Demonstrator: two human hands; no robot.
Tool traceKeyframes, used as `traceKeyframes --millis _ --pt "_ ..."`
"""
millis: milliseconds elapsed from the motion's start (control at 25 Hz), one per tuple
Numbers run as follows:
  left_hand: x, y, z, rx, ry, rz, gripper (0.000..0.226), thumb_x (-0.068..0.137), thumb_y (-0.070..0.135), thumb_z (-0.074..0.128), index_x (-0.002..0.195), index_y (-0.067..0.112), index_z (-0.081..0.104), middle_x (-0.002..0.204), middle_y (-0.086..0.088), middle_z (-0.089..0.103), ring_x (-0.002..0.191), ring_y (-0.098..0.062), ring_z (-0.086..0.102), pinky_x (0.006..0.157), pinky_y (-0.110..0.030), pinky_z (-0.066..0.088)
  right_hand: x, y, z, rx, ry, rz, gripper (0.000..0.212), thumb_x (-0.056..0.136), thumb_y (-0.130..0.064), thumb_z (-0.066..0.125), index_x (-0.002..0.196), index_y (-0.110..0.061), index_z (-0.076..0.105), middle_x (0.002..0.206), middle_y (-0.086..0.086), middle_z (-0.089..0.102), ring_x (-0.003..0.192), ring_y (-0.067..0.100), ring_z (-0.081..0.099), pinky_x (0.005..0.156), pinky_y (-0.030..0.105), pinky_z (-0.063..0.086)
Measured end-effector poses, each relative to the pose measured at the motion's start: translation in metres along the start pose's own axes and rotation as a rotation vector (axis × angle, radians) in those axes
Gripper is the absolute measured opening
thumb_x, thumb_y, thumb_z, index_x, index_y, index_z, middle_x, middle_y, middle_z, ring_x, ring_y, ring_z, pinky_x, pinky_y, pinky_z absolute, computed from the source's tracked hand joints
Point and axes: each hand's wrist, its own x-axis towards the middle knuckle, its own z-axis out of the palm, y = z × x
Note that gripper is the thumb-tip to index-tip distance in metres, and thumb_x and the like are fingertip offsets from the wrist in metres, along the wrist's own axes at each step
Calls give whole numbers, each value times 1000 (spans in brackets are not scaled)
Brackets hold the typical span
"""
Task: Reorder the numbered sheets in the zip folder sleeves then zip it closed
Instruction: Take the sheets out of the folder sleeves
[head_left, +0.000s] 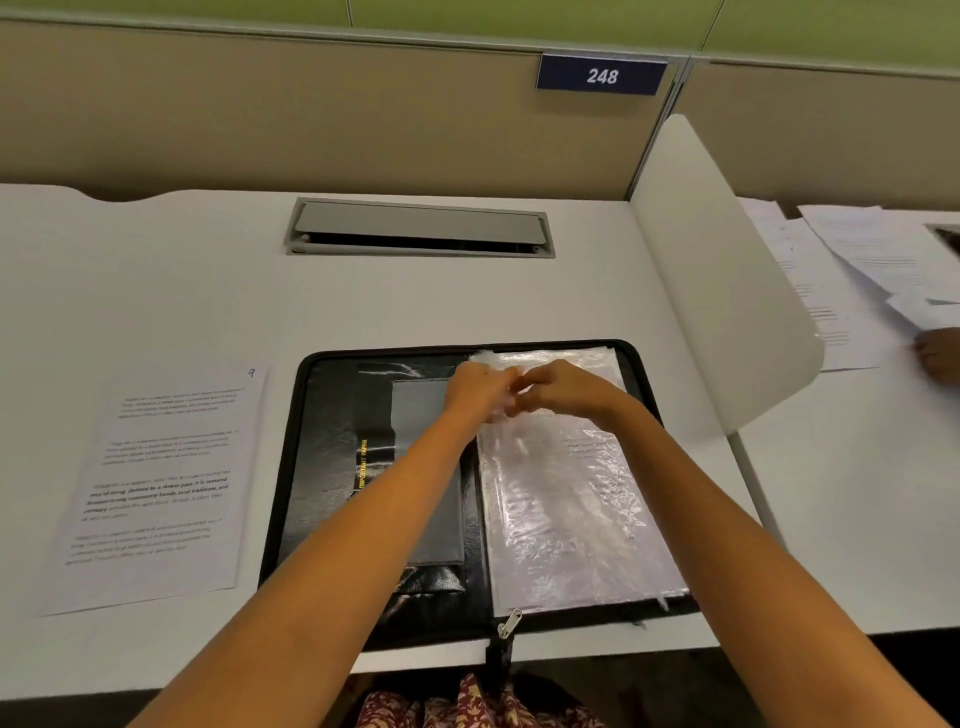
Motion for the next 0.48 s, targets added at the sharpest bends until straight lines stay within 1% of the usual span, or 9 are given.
traceKeyframes --millis 40,120,160,240,320,360,400,440,480 --pt "4 -1 -9 24 32 -8 24 79 28 72 74 5 66 74 -10 68 77 -28 71 68 -41 59 -3 -5 1 87 -37 1 31 85 -33 70 111 -16 70 99 -3 75 103 15 66 89 31 49" --pt "6 -5 -31 114 80 -20 11 78 16 69 75 5 66 78 -11 68 81 -27 68 74 -39 56 -5 -11 4 246 -39 -6 35 90 -35 66 119 -15 65 103 -3 75 102 14 68 92 35 50" --pt "9 -9 -44 146 92 -37 10 78 15 69 78 5 68 80 -12 69 80 -27 68 75 -38 56 -4 -12 5 309 -17 -11 35 91 -33 64 120 -14 63 104 -1 75 101 15 69 94 38 50" --pt "11 -16 -68 174 105 -58 12 80 13 70 85 3 70 84 -15 71 79 -27 70 75 -37 57 -1 -12 10 352 47 -17 32 93 -28 62 121 -12 62 104 1 74 99 16 70 96 42 51" --pt "14 -24 -91 233 125 -47 7 81 12 71 78 6 69 83 -14 72 77 -25 70 77 -38 59 3 -11 15 324 94 -8 30 94 -25 61 121 -11 62 105 2 74 99 17 69 98 44 50" --pt "15 -27 -101 292 139 -28 11 82 12 70 73 9 66 81 -11 71 73 -23 69 75 -36 59 5 -11 18 304 108 3 30 94 -23 61 121 -10 62 105 2 74 99 17 69 98 45 50" --pt "15 -29 -110 369 162 -11 15 83 13 70 70 11 62 79 -9 68 68 -20 65 69 -33 57 7 -9 21 285 120 20 29 93 -22 62 120 -11 62 104 3 74 99 17 69 99 45 50" --pt "15 -32 -119 455 190 11 13 84 14 69 73 12 62 77 -5 65 63 -16 61 62 -28 53 9 -8 24 269 129 37 28 92 -20 63 119 -11 63 103 3 74 99 16 69 99 46 49" --pt "15 -34 -127 535 210 30 7 85 15 68 80 11 64 77 -3 64 63 -15 59 59 -26 49 10 -8 29 242 133 51 28 90 -19 65 118 -13 64 103 3 73 99 16 68 99 45 49"
